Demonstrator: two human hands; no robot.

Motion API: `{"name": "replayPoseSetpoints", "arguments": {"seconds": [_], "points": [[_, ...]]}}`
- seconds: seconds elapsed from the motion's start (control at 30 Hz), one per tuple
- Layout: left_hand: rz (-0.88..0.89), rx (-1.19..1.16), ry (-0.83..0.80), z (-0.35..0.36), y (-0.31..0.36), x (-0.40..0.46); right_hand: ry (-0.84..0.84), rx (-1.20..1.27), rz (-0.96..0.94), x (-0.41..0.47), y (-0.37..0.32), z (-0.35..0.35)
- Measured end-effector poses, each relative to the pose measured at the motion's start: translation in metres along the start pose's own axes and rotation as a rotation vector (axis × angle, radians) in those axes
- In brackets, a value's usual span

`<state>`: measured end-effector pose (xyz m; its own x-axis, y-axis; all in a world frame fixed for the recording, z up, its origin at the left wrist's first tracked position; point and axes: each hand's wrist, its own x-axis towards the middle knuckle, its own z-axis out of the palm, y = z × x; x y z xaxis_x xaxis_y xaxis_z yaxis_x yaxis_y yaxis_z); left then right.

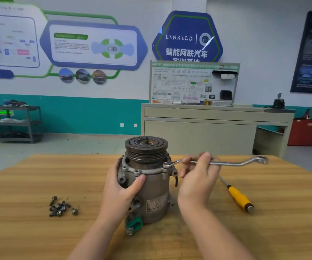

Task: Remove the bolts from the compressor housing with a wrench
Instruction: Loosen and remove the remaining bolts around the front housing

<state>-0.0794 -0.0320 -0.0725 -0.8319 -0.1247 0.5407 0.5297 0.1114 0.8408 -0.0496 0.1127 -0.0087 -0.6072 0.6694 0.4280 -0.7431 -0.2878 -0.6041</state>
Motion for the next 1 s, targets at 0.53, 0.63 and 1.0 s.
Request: {"name": "replayPoseSetpoints", "arguments": {"seconds": [0.53,0.63,1.0], "points": [[-0.022,-0.006,0.042,0.007,0.002,-0.002,-0.387,-0.103,0.165,0.051,-0.022,-0.019],[0.016,0.104,0.118,0.016,0.003,-0.006,-0.515,-0.265,-0.119,0.036,-0.023,-0.024],[0.022,0.198,0.206,0.023,0.007,-0.012,-0.776,-0.632,-0.735,0.026,-0.014,-0.03]]}}
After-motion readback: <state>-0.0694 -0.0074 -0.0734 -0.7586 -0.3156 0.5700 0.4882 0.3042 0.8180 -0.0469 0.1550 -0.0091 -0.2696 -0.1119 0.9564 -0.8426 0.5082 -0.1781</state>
